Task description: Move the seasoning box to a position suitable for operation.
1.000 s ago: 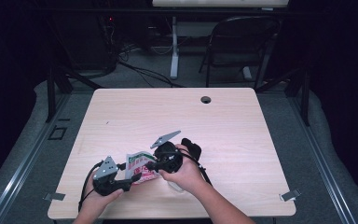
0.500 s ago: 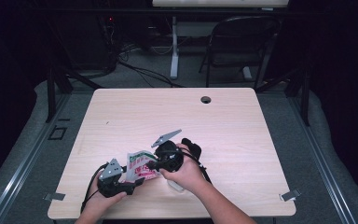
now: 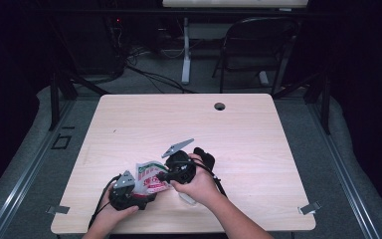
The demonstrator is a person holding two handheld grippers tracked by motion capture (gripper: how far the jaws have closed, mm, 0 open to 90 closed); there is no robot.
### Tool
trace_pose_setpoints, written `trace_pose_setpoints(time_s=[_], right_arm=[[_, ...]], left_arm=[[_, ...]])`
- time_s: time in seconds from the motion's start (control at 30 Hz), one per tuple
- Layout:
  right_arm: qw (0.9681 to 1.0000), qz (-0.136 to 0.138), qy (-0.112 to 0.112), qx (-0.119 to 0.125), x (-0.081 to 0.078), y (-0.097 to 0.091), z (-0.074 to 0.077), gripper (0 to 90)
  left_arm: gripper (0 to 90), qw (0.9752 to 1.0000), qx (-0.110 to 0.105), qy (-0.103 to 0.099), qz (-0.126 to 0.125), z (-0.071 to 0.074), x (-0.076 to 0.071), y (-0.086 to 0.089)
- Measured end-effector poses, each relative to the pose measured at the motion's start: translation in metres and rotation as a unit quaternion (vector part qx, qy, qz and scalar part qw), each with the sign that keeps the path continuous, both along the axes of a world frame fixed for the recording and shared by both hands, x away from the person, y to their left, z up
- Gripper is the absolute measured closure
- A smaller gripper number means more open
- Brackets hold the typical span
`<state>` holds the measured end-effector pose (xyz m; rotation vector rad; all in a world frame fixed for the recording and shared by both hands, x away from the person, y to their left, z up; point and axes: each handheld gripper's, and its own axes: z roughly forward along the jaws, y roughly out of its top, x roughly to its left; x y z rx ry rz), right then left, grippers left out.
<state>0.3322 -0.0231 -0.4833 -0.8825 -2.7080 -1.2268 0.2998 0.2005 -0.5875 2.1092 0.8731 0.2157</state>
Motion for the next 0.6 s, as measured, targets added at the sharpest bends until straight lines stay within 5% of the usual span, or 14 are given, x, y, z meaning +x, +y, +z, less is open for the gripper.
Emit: trace_pose_setpoints(time_s=[0.33,0.6], right_arm=[[1.0,-0.004,0.0,0.002,-0.0018,-0.0006,-0.0012,89.6],[1.0,-0.004,0.002,0.004,-0.0014,0.0007,-0.0015,89.6]], left_arm=[[24.8,0.9998,-0.004,0.016,0.006,-0.0012,0.0042,-0.0026],[35.4,0.9995,0.027,-0.011,0.008,-0.0008,0.0002,-0.0069]])
